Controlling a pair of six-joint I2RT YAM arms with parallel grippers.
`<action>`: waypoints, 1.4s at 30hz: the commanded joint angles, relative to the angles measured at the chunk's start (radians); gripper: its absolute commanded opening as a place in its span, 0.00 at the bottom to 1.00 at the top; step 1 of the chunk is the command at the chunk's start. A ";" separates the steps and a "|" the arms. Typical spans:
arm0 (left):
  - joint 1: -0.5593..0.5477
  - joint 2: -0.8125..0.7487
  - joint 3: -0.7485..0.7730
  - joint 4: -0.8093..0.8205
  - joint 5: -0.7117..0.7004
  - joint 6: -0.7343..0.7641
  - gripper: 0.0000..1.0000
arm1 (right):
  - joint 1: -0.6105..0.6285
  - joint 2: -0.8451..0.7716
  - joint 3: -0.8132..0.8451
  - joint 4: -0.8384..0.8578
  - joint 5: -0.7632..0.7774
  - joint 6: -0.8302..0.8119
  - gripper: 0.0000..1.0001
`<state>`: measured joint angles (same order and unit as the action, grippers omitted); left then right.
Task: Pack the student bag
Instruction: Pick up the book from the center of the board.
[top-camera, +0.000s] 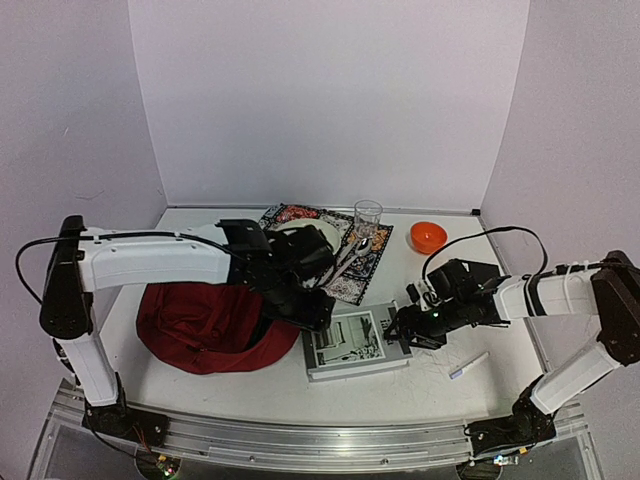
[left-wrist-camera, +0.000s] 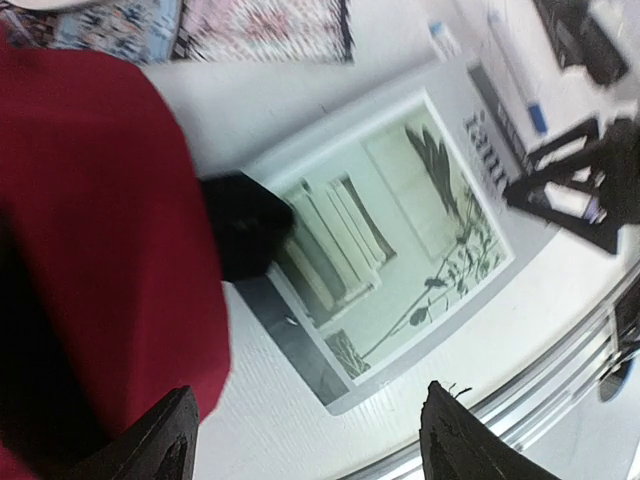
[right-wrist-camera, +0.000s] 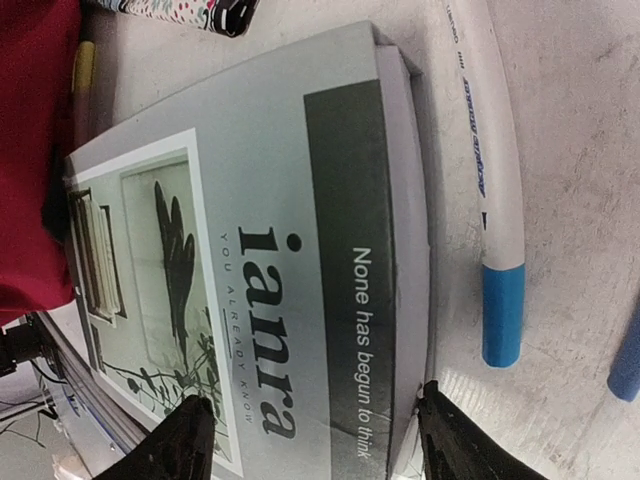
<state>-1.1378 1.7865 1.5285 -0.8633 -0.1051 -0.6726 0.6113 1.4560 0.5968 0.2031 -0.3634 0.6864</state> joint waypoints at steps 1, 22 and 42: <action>-0.066 0.085 0.070 0.043 -0.027 0.016 0.79 | -0.003 -0.054 0.001 -0.005 -0.043 0.016 0.61; -0.210 0.312 0.160 0.110 -0.242 0.301 0.88 | -0.003 -0.101 0.005 0.044 -0.101 0.064 0.22; -0.250 0.368 0.187 0.120 -0.439 0.380 0.61 | -0.004 -0.105 0.014 0.055 -0.111 0.080 0.18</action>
<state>-1.3913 2.1818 1.6955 -0.7574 -0.4751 -0.2860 0.6052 1.3819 0.5972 0.2402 -0.4554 0.7643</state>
